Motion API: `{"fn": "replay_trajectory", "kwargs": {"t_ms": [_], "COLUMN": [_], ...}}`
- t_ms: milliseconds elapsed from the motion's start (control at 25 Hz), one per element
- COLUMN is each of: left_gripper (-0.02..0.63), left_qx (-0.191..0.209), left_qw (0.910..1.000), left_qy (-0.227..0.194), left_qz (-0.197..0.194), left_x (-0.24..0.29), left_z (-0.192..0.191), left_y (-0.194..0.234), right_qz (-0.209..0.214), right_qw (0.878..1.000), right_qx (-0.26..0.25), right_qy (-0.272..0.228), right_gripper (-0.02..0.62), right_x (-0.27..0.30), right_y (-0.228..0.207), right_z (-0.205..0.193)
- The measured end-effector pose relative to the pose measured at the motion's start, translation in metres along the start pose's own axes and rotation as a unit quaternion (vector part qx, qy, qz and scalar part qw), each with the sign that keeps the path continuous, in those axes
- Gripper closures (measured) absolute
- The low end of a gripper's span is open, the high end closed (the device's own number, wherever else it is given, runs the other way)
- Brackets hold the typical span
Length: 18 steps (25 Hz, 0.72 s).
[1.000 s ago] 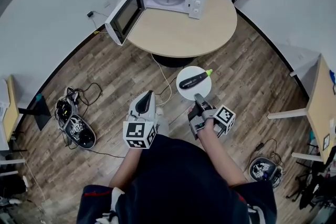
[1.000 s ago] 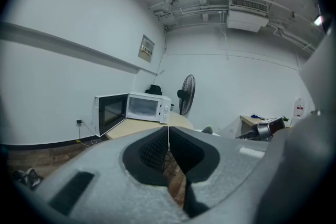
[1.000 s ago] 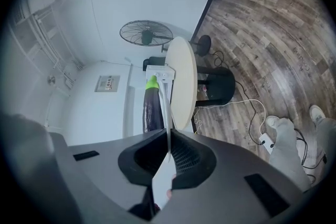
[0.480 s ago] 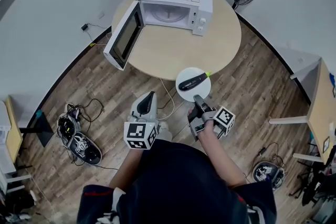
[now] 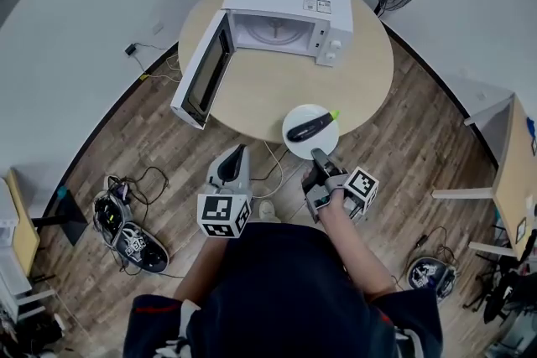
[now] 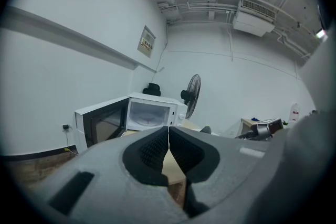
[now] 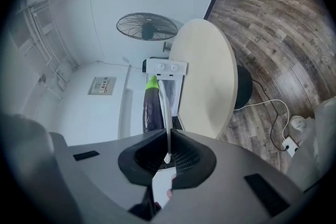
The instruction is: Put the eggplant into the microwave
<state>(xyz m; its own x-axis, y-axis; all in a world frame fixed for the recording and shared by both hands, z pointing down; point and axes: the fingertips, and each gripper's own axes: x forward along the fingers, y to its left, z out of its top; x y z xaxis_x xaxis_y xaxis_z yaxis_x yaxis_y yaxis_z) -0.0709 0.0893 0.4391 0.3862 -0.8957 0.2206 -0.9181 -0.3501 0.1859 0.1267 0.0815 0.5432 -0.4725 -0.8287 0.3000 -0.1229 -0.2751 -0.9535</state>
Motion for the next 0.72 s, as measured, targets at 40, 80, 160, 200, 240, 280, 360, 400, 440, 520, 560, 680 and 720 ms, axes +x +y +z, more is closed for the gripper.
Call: {"fn": "replay_trajectory", "kwargs": {"t_ms": [40,80,160,200,240,280,360,400,440,520,560,680,720], "left_gripper": [0.586,0.586,0.586,0.586,0.586,0.586,0.586,0.586,0.586,0.586,0.586,0.586,0.586], "left_qx": [-0.002,-0.003,-0.005,-0.005,-0.005,-0.006,-0.008,-0.008,-0.009,-0.009,-0.009,-0.010,-0.009], "left_qw": [1.0000,1.0000,1.0000,1.0000,0.9999,0.9999,0.9999,0.9999,0.9999,0.9999,0.9998,0.9998,0.9998], "left_qy": [0.000,0.001,0.004,0.006,0.008,0.010,0.013,0.013,0.013,0.013,0.014,0.015,0.014], "left_qz": [0.001,0.002,0.004,0.005,0.006,0.006,0.006,0.005,0.005,0.006,0.007,0.010,0.010], "left_x": [0.002,0.003,0.005,0.007,0.009,0.012,0.017,0.021,0.024,0.032,0.037,0.052,0.057], "left_z": [0.000,0.000,-0.002,-0.003,-0.003,-0.004,-0.003,-0.003,-0.002,-0.001,0.000,0.003,0.005], "left_y": [0.004,0.007,0.012,0.015,0.018,0.020,0.023,0.024,0.025,0.029,0.031,0.035,0.035], "right_qz": [-0.002,-0.003,-0.005,-0.006,-0.006,-0.005,-0.005,-0.007,-0.009,-0.010,-0.009,-0.008,-0.008], "right_qw": [1.000,1.000,1.000,1.000,1.000,1.000,1.000,1.000,1.000,1.000,1.000,1.000,1.000], "right_qx": [0.000,0.000,0.001,0.001,0.002,0.003,0.004,0.004,0.004,0.005,0.006,0.008,0.008], "right_qy": [0.001,0.002,0.003,0.004,0.006,0.008,0.011,0.011,0.012,0.013,0.015,0.020,0.022], "right_gripper": [0.575,0.575,0.575,0.575,0.575,0.575,0.575,0.575,0.575,0.575,0.575,0.575,0.575], "right_x": [0.004,0.008,0.016,0.020,0.024,0.028,0.035,0.038,0.042,0.050,0.053,0.067,0.072], "right_y": [-0.001,-0.001,-0.001,0.000,0.001,0.002,0.004,0.004,0.004,0.004,0.005,0.008,0.010], "right_z": [0.000,-0.001,-0.001,-0.002,-0.002,-0.003,-0.002,0.000,0.001,0.006,0.007,0.014,0.017]}}
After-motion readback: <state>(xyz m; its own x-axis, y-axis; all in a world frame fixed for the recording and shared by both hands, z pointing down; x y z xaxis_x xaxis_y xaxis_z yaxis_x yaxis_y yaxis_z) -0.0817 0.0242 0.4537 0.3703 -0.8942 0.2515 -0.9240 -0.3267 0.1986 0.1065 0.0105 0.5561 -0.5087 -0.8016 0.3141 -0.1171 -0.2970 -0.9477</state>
